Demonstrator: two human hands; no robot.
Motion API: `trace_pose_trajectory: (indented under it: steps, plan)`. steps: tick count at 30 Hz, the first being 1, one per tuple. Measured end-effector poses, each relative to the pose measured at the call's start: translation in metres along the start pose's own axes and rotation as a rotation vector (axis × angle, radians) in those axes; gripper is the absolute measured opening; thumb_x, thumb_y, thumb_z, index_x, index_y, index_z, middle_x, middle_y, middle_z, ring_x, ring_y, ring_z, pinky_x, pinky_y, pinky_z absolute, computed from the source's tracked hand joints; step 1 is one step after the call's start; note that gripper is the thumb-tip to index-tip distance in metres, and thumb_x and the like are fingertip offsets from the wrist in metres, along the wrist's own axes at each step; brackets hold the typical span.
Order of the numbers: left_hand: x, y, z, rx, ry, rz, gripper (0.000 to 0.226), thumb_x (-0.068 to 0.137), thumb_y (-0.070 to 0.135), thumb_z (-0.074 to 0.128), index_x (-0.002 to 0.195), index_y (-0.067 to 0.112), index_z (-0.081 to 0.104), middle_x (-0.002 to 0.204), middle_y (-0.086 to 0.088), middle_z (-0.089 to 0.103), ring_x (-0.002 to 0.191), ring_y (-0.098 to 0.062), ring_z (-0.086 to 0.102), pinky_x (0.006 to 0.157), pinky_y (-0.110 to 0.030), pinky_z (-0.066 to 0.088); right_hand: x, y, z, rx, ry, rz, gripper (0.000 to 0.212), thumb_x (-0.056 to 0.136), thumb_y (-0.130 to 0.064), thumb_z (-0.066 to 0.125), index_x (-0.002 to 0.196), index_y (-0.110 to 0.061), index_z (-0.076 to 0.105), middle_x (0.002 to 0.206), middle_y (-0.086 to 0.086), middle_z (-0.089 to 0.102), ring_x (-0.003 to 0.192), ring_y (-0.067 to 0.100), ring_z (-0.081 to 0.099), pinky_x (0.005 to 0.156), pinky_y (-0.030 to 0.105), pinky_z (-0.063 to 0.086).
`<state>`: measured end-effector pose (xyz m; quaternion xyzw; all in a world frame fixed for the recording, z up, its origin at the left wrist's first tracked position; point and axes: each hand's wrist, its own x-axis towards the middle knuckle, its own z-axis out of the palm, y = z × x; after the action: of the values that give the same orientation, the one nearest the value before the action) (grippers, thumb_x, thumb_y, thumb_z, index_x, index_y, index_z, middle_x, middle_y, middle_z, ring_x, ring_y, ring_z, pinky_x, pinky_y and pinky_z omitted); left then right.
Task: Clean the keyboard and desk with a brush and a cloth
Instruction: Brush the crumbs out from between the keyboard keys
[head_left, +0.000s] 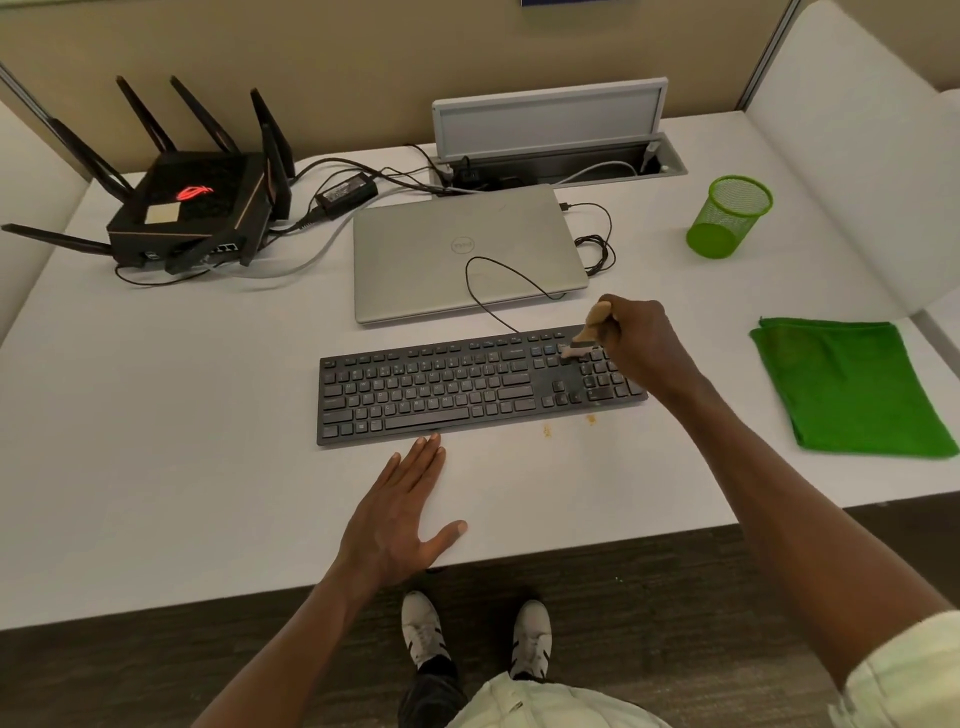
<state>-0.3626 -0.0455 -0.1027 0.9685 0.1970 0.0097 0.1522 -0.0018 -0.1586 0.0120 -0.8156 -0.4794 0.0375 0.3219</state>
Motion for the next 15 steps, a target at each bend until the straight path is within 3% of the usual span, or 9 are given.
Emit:
trace_pose_trajectory:
  steps: [3,10,15]
  plan:
    - [0.0,0.0,0.0,0.006,0.003,0.003,0.094,0.097,0.074,0.036,0.163,0.013,0.011,0.172,0.0,-0.001,0.157,-0.01,-0.005,0.127,-0.034,0.003,0.0,0.016,-0.004,-0.145,0.002,-0.006,0.018,0.087,0.003,0.051,0.084,-0.011,0.062,0.075,0.008,0.072,0.064,0.029,0.064,0.059,0.04,0.053]
    - [0.0,0.0,0.0,0.0,0.009,0.011,0.093,0.097,0.073,0.036,0.163,0.012,0.012,0.172,-0.001,0.001,0.158,-0.011,-0.002,0.127,-0.036,0.005,0.004,0.007,0.002,-0.007,-0.03,-0.058,0.016,0.088,-0.003,0.049,0.082,-0.011,0.062,0.075,0.003,0.071,0.066,0.022,0.065,0.061,0.041,0.053]
    - [0.0,0.0,-0.001,-0.002,0.009,0.007,0.092,0.097,0.074,0.034,0.163,0.012,0.014,0.172,-0.001,0.002,0.158,-0.011,-0.001,0.127,-0.036,0.005,0.005,0.027,-0.004,-0.153,-0.004,0.043,0.019,0.086,-0.001,0.048,0.082,-0.015,0.06,0.074,0.006,0.071,0.065,0.028,0.063,0.06,0.042,0.053]
